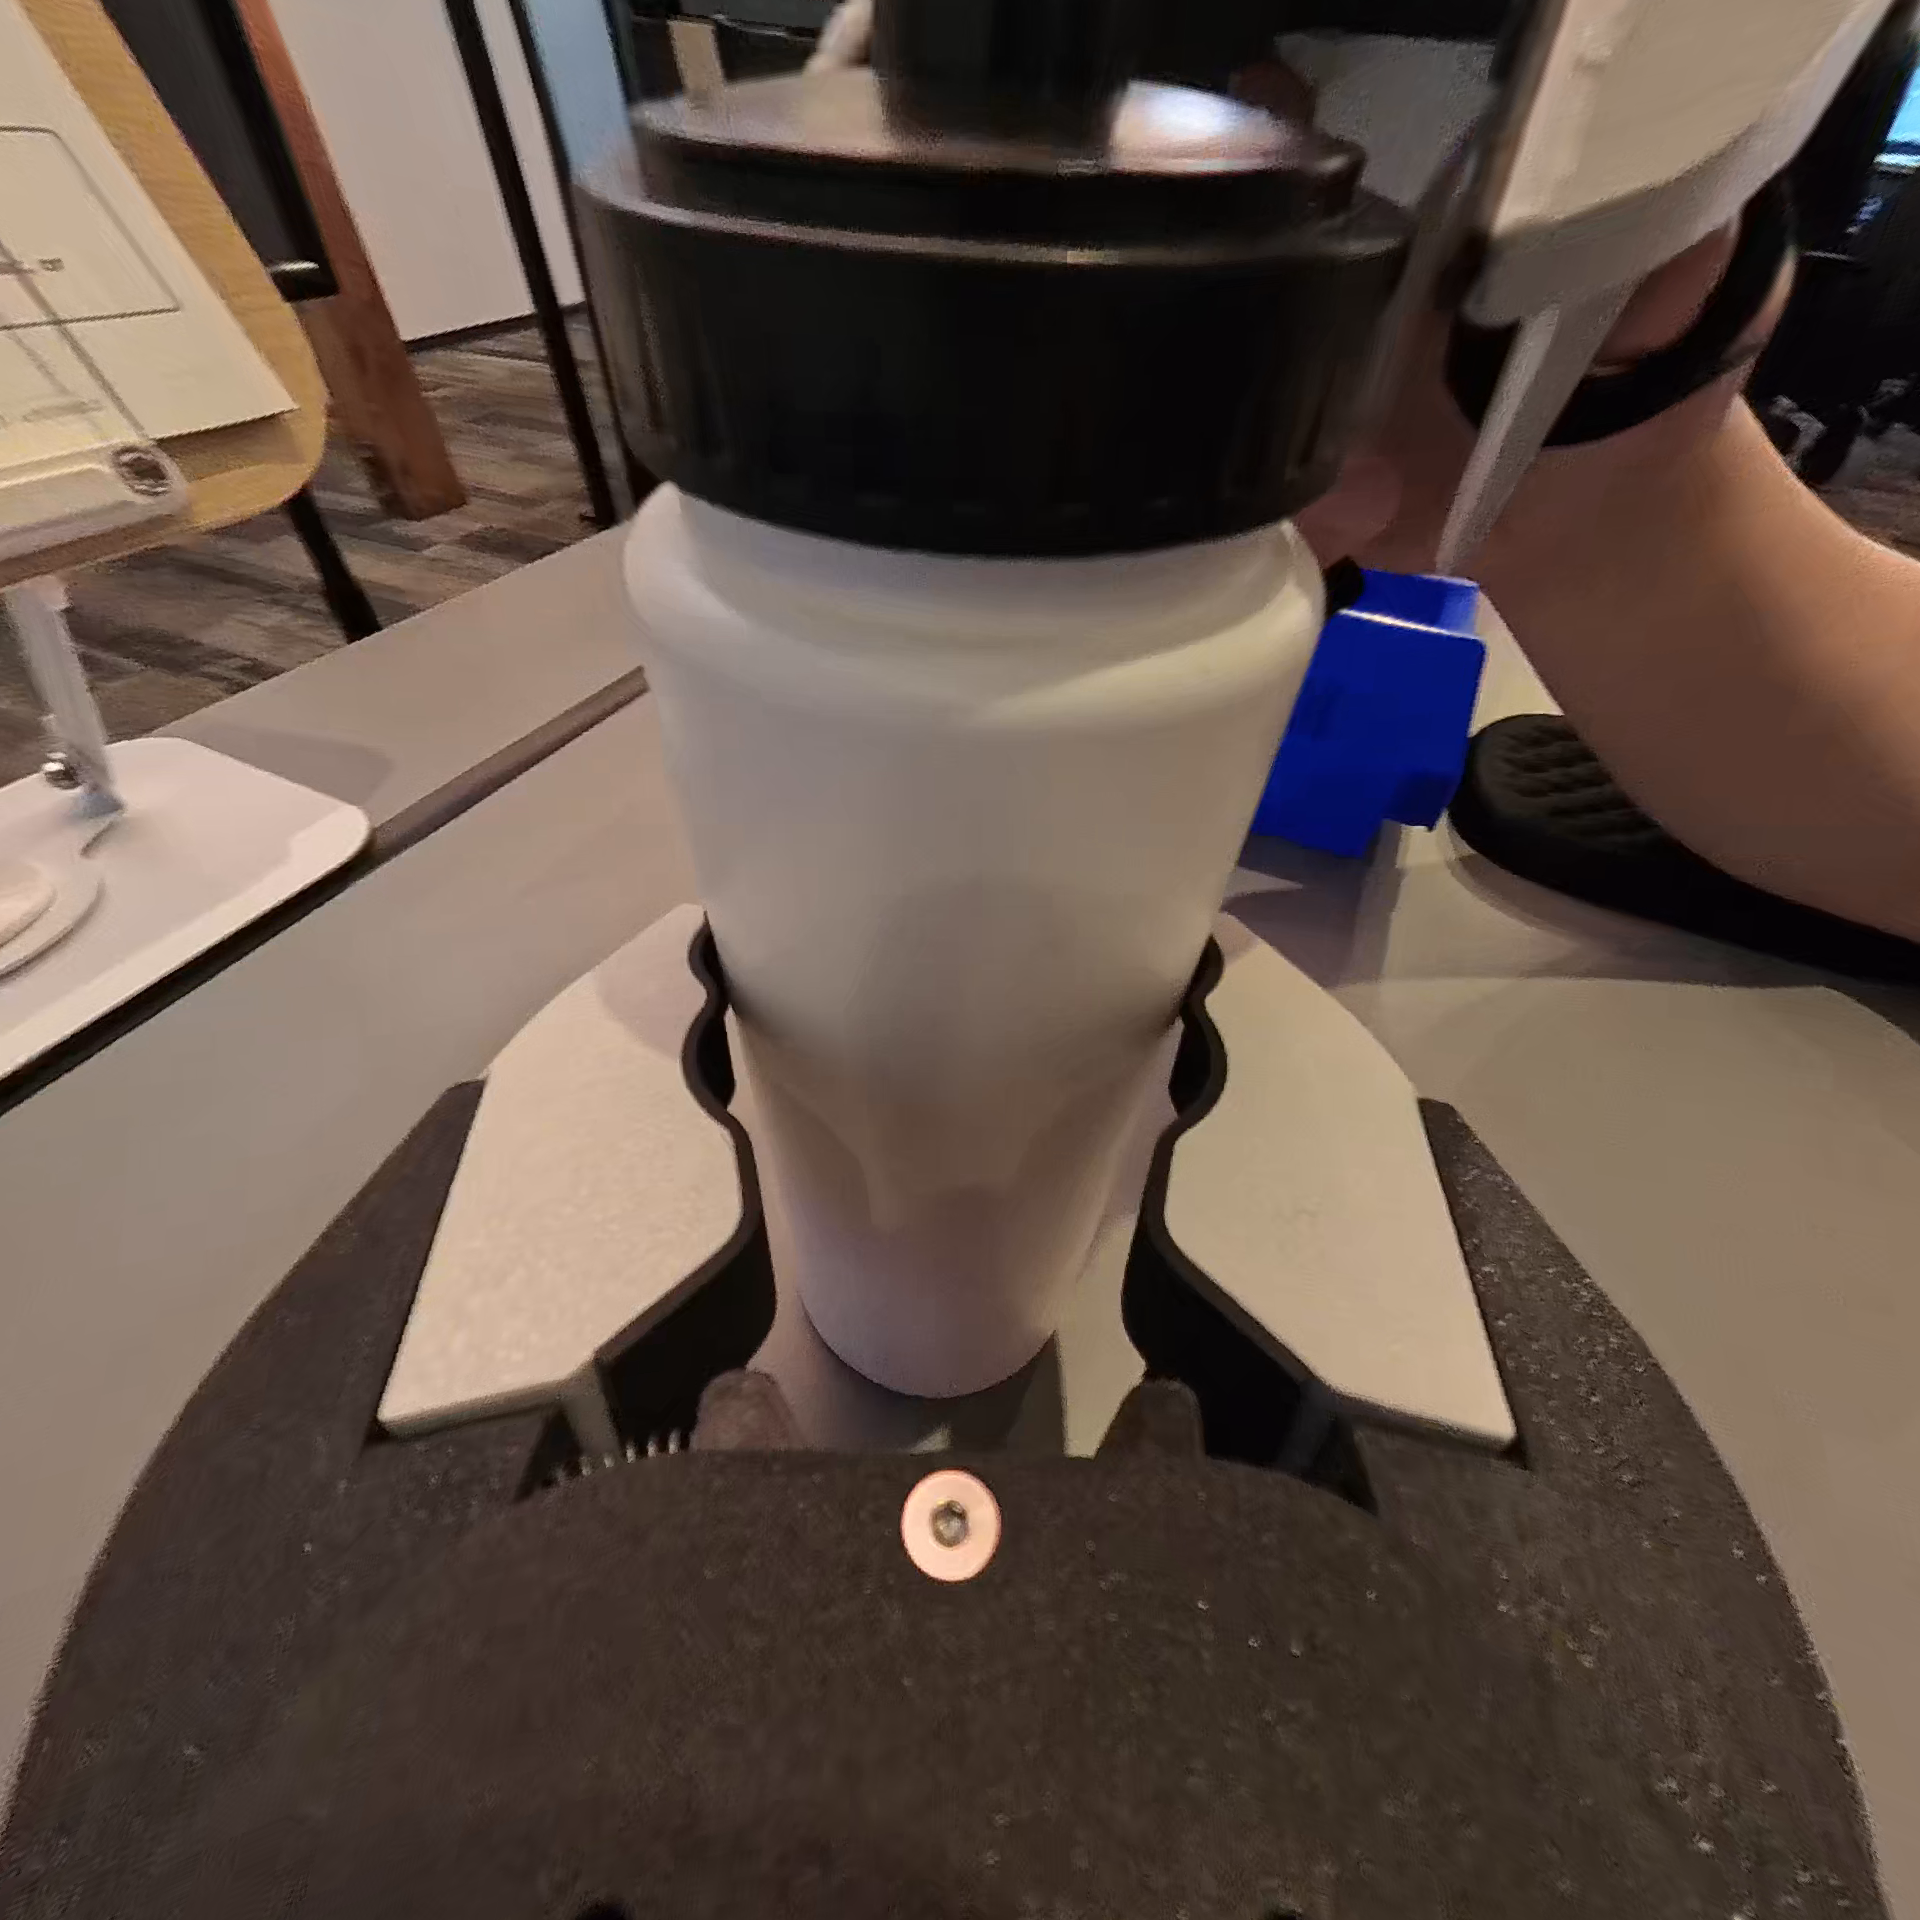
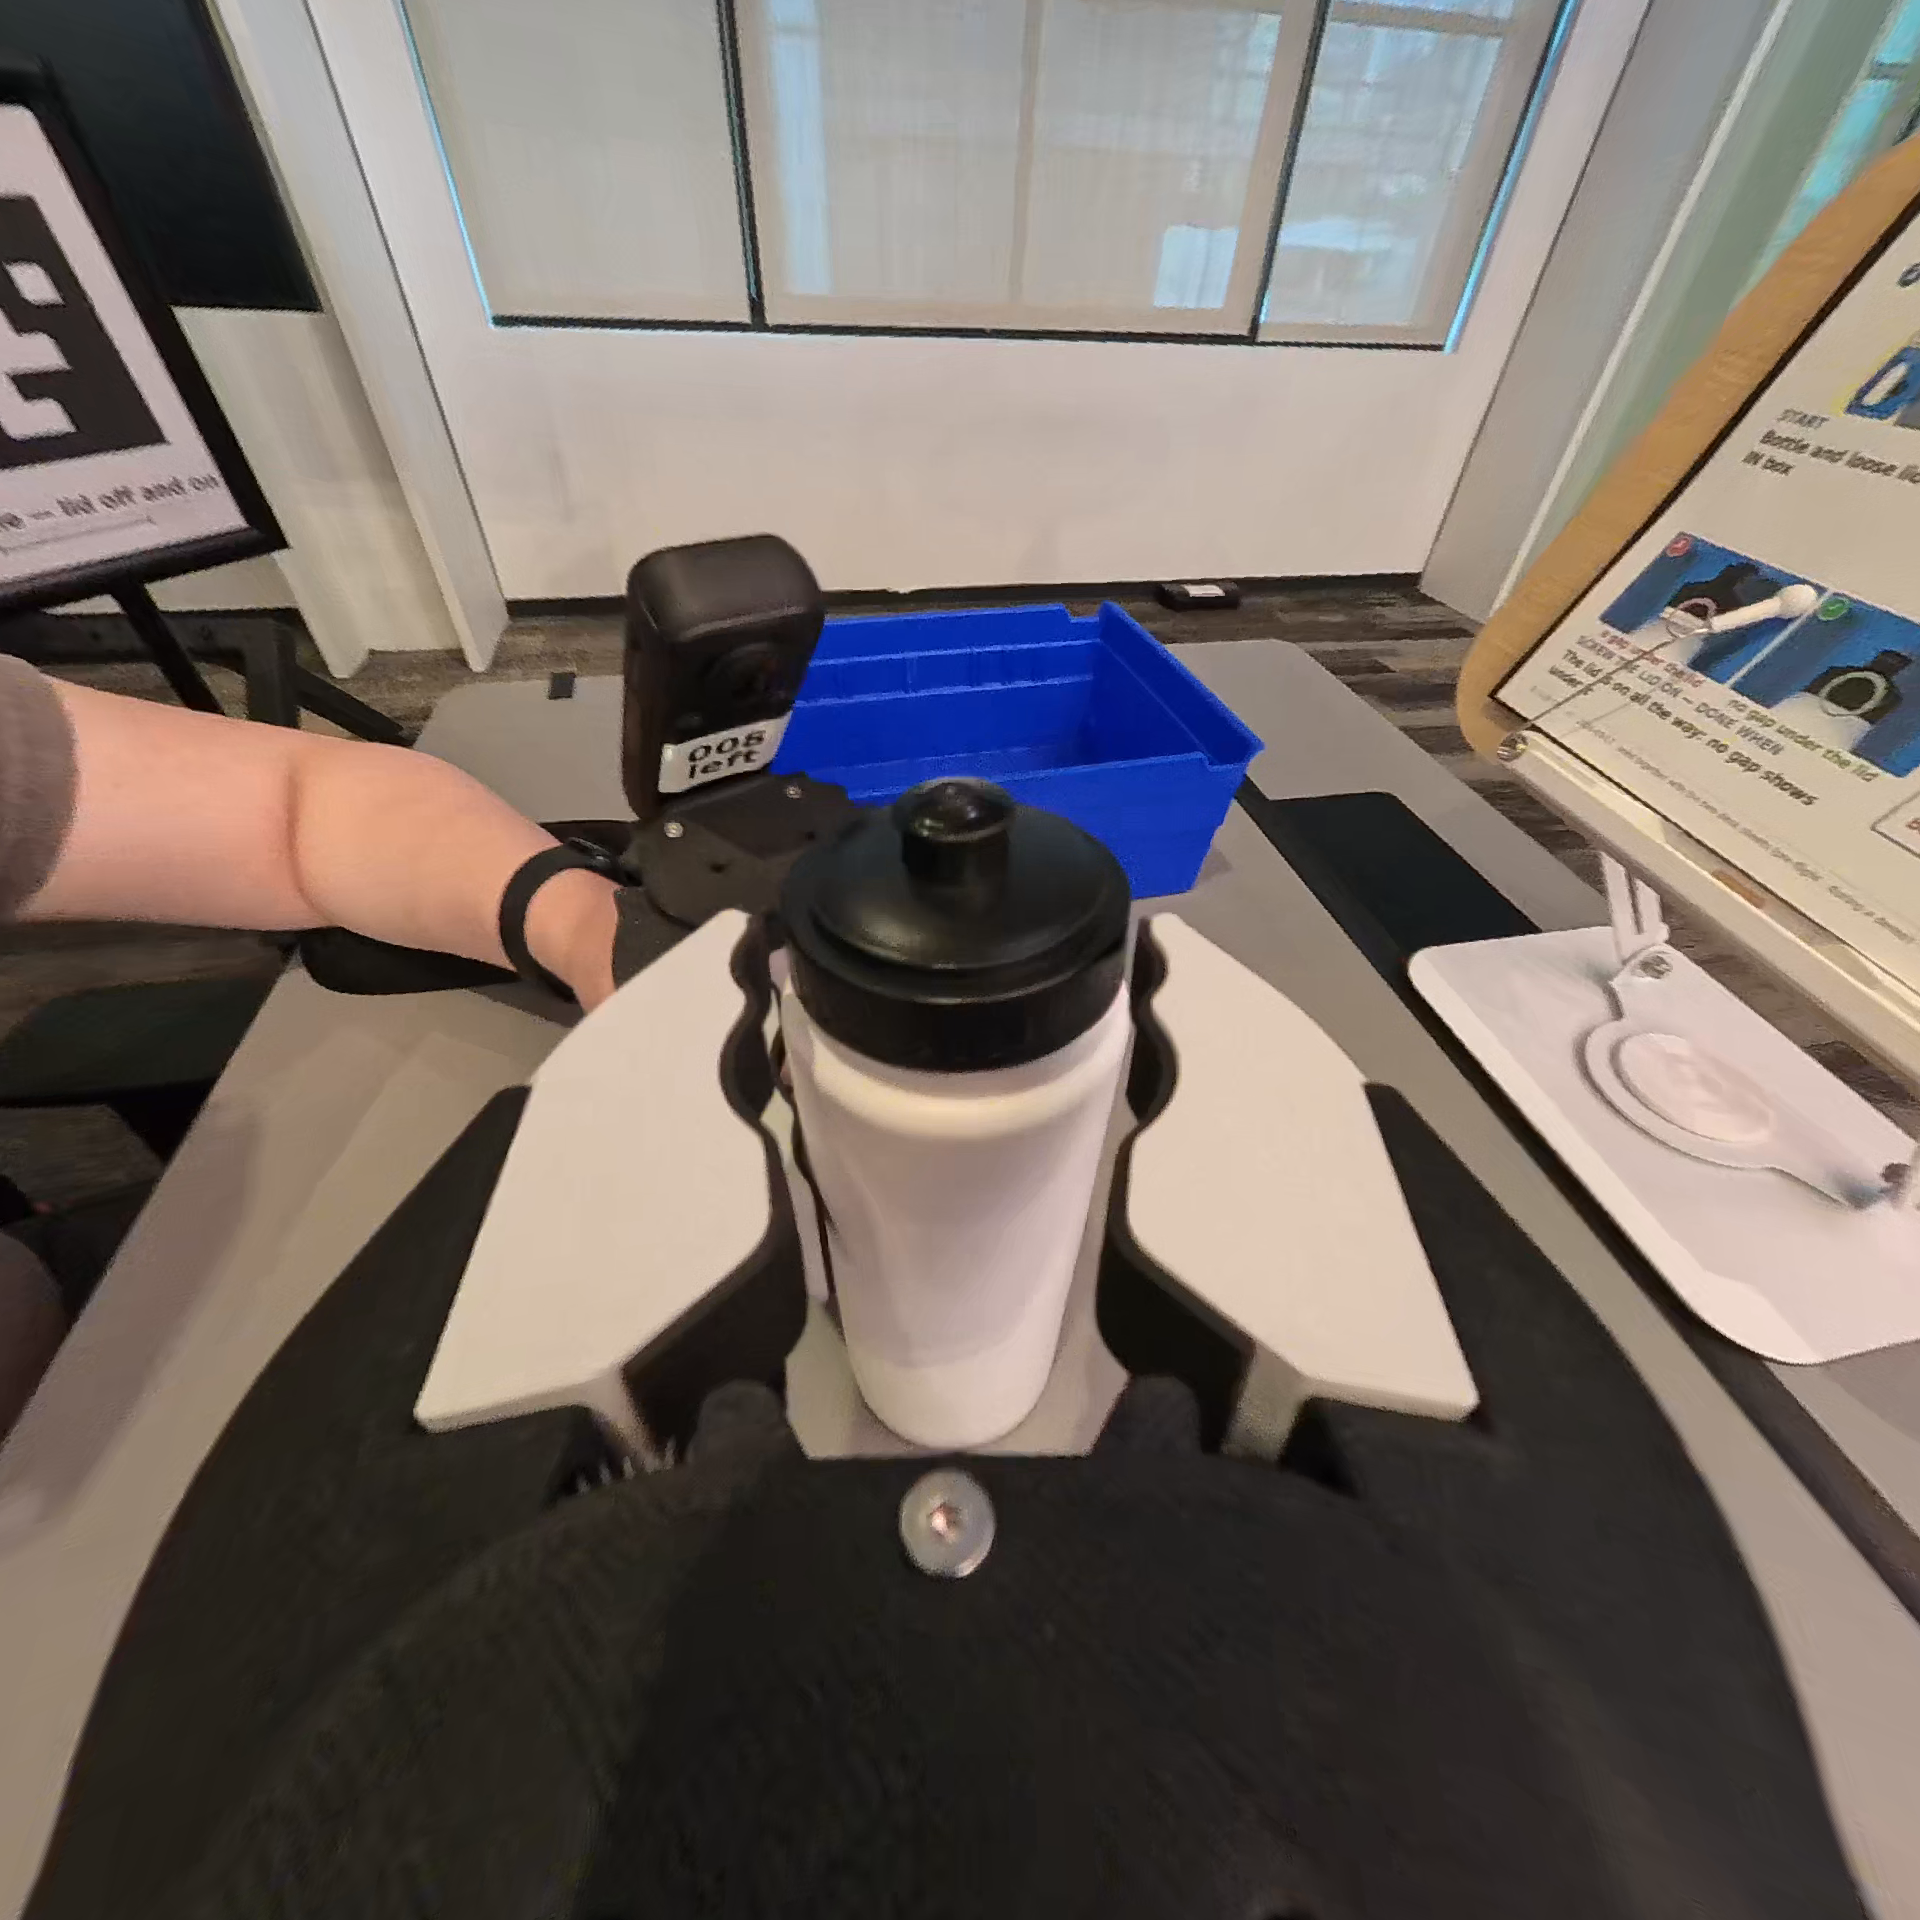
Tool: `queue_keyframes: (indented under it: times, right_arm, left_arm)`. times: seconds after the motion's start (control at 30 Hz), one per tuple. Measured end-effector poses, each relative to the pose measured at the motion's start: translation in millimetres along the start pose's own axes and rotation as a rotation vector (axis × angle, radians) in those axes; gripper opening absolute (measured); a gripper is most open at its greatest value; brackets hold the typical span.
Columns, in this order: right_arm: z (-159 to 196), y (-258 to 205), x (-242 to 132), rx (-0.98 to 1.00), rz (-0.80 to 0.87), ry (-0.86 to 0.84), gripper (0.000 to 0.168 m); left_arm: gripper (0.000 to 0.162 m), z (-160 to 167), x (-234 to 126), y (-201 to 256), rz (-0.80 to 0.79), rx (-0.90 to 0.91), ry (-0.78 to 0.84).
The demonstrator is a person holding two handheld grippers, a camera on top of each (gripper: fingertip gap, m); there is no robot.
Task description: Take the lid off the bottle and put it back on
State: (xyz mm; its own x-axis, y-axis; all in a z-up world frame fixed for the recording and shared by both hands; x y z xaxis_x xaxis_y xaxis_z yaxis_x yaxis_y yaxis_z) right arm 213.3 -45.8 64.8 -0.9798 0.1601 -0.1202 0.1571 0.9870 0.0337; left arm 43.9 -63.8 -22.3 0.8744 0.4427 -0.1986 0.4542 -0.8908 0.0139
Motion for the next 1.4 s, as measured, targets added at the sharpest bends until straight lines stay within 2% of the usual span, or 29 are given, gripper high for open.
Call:
queue_keyframes:
  times: [0.13,0.27,0.7,0.87,0.93,1.4]
  right_arm:
    - [1,0,0,0.002,-0.025,-0.054,0.072]
    - [1,-3,2,-0.022,-0.042,-0.049,0.068]
    - [3,-10,16,0.024,0.131,-0.011,0.068]
    - [7,2,12,0.179,0.127,0.026,0.068]
    - [9,4,12,0.208,0.111,0.050,0.068]
    - [9,-5,17,0.059,0.121,0.031,0.068]
  left_arm:
    - [0.084,0,2,4,0.065,0.007,-0.004]
    - [0.084,-1,1,5,0.086,0.012,-0.012]
    - [0.084,-4,-2,2,-0.049,-0.048,-0.042]
    - [0.085,0,0,-1,-0.039,-0.077,-0.002]
    - [0.093,5,5,-1,-0.057,-0.053,-0.039]
    - [0.093,12,9,1,-0.155,0.079,-0.079]
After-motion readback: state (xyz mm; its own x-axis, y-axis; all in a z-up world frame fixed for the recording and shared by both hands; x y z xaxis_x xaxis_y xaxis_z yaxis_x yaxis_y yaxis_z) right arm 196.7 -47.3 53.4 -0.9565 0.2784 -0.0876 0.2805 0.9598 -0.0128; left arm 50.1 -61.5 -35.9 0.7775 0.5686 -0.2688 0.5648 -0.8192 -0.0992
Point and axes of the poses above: each gripper's, where its closed fingertips meet, x out along the fingers, z out of its underside, y = z × x across the jaws, the point moved 10 cm from there along -x, back along the fingers, and after that the axes turned 2 degrees about y, right-handed, at the moved point
